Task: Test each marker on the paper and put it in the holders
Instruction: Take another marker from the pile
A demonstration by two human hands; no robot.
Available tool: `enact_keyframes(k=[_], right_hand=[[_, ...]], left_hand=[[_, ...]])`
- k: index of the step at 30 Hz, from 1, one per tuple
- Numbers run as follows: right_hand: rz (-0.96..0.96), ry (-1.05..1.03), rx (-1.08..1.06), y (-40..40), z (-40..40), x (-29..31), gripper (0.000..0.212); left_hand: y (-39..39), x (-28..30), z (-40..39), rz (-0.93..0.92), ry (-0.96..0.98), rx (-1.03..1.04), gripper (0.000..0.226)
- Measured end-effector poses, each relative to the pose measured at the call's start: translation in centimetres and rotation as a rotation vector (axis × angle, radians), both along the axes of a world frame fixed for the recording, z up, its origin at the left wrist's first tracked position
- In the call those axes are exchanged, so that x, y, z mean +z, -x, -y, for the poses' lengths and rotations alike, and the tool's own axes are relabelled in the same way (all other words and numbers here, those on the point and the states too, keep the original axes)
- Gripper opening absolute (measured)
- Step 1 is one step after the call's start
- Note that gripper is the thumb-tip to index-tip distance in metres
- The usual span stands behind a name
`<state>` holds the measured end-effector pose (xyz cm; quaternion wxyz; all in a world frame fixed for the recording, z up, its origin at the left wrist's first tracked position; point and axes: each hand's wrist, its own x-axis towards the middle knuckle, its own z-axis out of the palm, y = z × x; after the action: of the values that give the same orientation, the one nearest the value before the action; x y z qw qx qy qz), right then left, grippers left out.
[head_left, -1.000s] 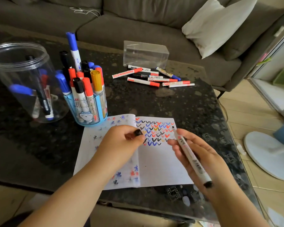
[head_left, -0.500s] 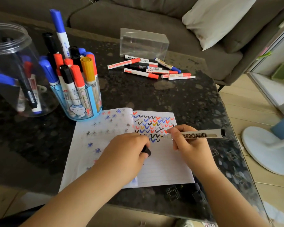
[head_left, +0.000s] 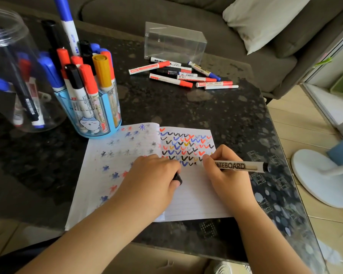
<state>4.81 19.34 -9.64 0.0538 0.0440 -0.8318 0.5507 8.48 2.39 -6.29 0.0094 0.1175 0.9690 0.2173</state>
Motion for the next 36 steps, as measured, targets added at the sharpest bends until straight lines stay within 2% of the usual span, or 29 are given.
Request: enact_keyframes(k=[7, 16, 18, 20, 23, 26, 29, 31, 36], right_hand=[[0.013, -0.050, 0.010, 0.1, 0.0, 0.0, 0.031], [-0.005, -0.059, -0.094, 0.2, 0.1, 0.1, 0.037], [0.007, 0.002, -0.128, 0.1, -0.2, 0.3, 0.034], [0.035, 0.121, -0.146, -0.2, -0.4, 0.9, 0.029], [0.065, 0.331, -0.066, -1.2, -0.1, 3.0, 0.024], [0.039, 0.457, 0.048, -2.3, 1.0, 5.3, 0.023], [0.021, 0.539, 0.076, -2.8, 2.1, 6.8, 0.027], [0.009, 0.550, 0.078, -2.8, 2.6, 7.4, 0.022], [0.008, 0.472, 0.116, -2.6, 3.2, 8.0, 0.024]], left_hand=[[0.0, -0.1, -0.1, -0.008, 0.010, 0.006, 0.027], [0.0, -0.2, 0.0, 0.012, -0.035, 0.014, 0.026], [0.0, -0.1, 0.2, 0.034, -0.160, 0.052, 0.018], [0.0, 0.4, 0.6, 0.076, -0.365, 0.140, 0.009], [0.4, 1.1, 1.5, 0.241, -0.788, 0.328, 0.009], [0.5, 1.9, 1.8, 0.410, -1.187, 0.417, 0.016], [0.3, 2.5, 2.1, 0.470, -1.340, 0.389, 0.017], [0.1, 2.7, 2.4, 0.503, -1.419, 0.342, 0.016], [-0.3, 3.1, 3.0, 0.494, -1.463, 0.249, 0.021]])
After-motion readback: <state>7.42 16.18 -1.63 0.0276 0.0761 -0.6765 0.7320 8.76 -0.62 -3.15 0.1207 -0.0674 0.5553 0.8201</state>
